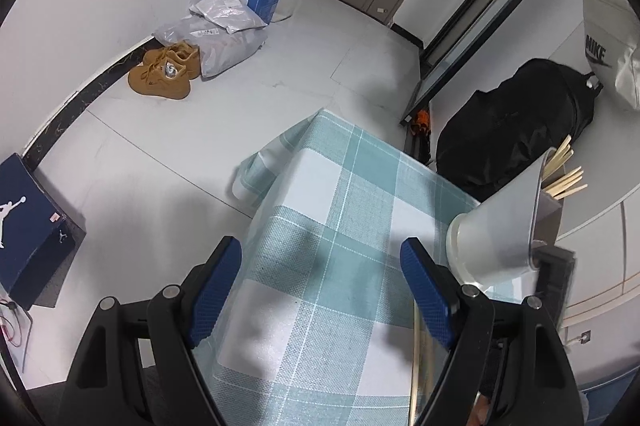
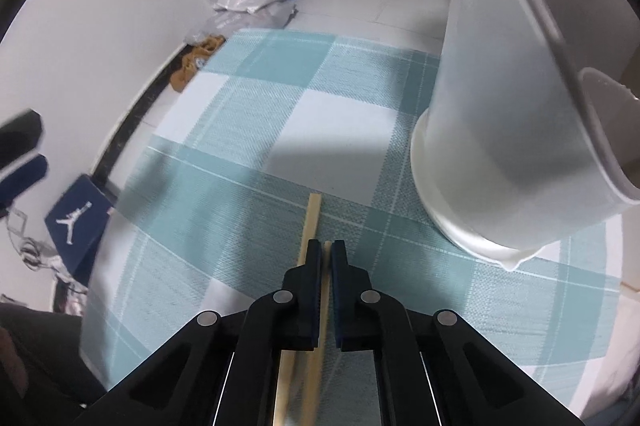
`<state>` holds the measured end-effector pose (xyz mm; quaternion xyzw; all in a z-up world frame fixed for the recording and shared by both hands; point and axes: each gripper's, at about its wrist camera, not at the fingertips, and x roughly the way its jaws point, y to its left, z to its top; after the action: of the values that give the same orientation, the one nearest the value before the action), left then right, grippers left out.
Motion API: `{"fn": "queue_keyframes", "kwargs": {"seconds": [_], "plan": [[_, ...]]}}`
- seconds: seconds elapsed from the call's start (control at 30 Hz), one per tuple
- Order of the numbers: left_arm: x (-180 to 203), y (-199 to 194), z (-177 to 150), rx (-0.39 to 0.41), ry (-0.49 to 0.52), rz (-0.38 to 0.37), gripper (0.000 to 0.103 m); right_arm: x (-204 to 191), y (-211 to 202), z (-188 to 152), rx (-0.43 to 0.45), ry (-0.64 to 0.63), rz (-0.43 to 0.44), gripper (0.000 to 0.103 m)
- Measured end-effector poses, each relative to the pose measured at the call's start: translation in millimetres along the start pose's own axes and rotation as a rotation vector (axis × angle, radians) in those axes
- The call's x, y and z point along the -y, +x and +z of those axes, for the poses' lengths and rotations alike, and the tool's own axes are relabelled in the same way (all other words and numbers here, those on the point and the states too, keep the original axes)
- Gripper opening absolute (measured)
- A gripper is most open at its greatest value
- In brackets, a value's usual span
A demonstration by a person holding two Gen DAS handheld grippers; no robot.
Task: Organize utensils
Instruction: 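Close the right gripper on one chopstick and lift it, then close the left gripper on the last chopstick and lift it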
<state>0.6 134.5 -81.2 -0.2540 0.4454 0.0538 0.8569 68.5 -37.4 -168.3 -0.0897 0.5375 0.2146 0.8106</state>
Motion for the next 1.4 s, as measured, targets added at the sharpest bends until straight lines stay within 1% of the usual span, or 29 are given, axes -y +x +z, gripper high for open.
{"fn": "queue_keyframes", "kwargs": {"seconds": [0.17,0.33,0.43,0.6,0.9,0.97,1.1,1.2,1.27,1.4], "plan": [[8,6,-4,-0.02,0.031,0.006,0.078,6,-28,-2,0.088,0.041,0.053,0.003],[17,11,-10,-0.051,0.07,0.004,0.078,20,-62,-8,0.161,0.08,0.142,0.003],[23,16,-15,-0.073,0.098,0.008,0.078,29,-81,-13,0.213,0.09,0.16,0.003],[38,27,-24,-0.118,0.15,0.028,0.078,53,-98,-22,0.272,0.174,0.217,0.003],[65,49,-39,-0.204,0.224,0.075,0.078,111,-112,-44,0.328,0.397,0.337,0.003],[69,53,-42,-0.217,0.237,0.079,0.078,123,-113,-50,0.34,0.44,0.357,0.003],[80,61,-47,-0.236,0.285,0.113,0.078,146,-118,-64,0.354,0.505,0.381,0.003],[87,67,-48,-0.24,0.309,0.135,0.078,160,-118,-73,0.361,0.537,0.399,0.003],[91,70,-46,-0.234,0.319,0.158,0.078,163,-120,-77,0.361,0.546,0.407,0.003],[96,80,-44,-0.233,0.327,0.172,0.078,170,-117,-81,0.356,0.547,0.416,0.003]]}}
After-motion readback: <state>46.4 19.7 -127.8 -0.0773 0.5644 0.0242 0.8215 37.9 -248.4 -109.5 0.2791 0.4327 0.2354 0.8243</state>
